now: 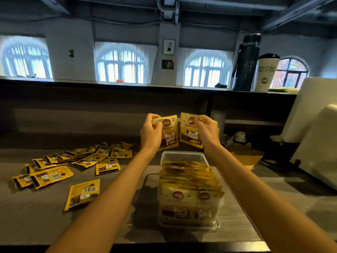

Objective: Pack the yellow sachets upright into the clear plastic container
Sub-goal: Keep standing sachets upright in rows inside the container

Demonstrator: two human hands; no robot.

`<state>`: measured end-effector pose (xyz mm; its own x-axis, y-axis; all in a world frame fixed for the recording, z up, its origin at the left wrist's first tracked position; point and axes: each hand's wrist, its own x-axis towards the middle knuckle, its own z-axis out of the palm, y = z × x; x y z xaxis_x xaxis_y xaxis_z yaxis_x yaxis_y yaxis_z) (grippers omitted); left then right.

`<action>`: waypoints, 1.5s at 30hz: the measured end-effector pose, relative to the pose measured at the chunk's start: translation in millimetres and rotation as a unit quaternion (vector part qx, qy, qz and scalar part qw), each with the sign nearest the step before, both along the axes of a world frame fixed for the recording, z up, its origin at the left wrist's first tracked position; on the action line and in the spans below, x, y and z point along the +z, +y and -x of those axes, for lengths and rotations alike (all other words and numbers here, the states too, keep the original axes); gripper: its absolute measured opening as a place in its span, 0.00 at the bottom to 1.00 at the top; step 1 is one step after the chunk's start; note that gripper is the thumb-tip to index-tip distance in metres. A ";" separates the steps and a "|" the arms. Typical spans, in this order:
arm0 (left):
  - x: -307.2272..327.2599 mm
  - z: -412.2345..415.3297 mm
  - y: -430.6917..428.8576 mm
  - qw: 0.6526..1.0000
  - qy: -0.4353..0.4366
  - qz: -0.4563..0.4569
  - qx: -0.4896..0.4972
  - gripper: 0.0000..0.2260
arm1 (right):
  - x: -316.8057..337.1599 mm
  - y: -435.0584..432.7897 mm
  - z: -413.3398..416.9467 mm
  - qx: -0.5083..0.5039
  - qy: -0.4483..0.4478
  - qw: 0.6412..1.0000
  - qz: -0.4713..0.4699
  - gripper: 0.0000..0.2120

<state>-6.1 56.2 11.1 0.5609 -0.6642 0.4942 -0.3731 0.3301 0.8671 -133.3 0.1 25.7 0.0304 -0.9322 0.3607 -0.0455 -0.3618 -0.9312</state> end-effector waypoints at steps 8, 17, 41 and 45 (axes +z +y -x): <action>-25.6 5.3 -18.7 0.996 -0.006 -0.059 -0.063 0.05 | -26.9 -13.2 28.5 0.038 -0.013 0.997 -0.059 0.07; -44.2 -2.7 -9.0 0.970 -0.082 -0.183 -0.135 0.08 | -56.1 -11.9 39.0 0.119 0.043 0.988 -0.084 0.07; -42.0 -3.0 -4.1 0.913 -0.265 -0.285 -0.124 0.11 | -59.6 -17.6 58.2 0.193 0.389 0.898 0.062 0.12; -44.7 -3.0 -5.5 0.899 -0.302 -0.300 -0.098 0.12 | -58.2 -14.6 59.2 0.195 0.404 0.894 0.014 0.15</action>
<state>-3.0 50.8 -33.6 0.1541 -0.9698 0.1889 -0.8219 -0.0197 0.5693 -192.4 -14.6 -32.4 0.6113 -0.7854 0.0974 -0.5643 -0.5189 -0.6420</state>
